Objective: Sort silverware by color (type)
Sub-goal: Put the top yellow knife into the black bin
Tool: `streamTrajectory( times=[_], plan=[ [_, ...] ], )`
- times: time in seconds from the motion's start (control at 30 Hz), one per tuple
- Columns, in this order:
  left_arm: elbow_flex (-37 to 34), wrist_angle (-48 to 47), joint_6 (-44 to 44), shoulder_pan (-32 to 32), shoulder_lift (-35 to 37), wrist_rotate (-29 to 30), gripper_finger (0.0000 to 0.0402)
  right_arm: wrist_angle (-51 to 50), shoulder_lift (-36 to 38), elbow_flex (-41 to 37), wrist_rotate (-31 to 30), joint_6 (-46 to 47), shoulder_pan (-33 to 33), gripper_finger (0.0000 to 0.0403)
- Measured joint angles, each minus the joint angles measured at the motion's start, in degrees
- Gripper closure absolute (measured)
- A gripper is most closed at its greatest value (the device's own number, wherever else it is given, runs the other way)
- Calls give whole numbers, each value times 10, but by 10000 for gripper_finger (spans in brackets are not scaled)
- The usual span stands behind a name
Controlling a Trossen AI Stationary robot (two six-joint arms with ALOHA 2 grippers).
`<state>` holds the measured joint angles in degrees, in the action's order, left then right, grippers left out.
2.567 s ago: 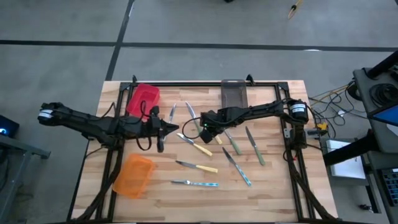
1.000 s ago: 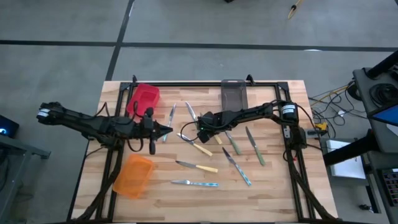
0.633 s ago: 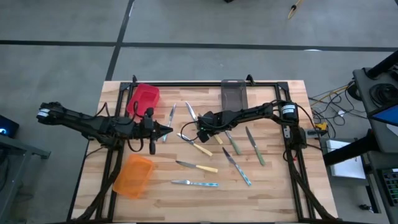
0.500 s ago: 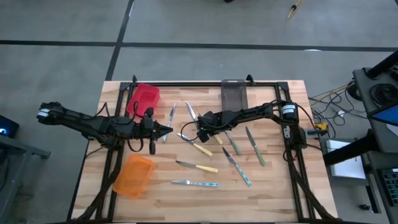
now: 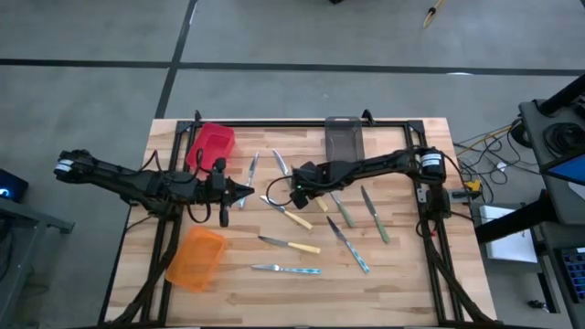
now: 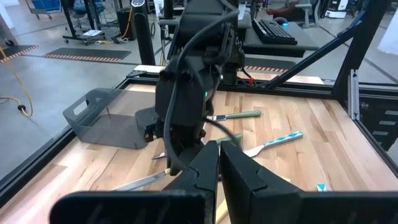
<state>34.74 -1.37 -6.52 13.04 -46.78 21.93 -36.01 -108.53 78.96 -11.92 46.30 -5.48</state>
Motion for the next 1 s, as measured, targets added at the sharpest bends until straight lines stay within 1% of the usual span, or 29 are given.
streamTrajectory(
  times=[0.4, 0.5, 0.73, 1.0],
  plan=[
    [0, 0, 0, 0, 0, 0, 402, -2, 44, 0, -1, -30, 23, 373],
    [0, 0, 0, 0, 0, 0, 402, -7, 49, 0, 9, -35, 36, 373],
    [0, 1, 0, 0, 0, 0, 402, -11, 52, 1, 63, -36, 64, 373],
    [0, 1, 0, 0, 0, 0, 402, -18, 75, 6, 73, -39, 67, 374]
  ],
)
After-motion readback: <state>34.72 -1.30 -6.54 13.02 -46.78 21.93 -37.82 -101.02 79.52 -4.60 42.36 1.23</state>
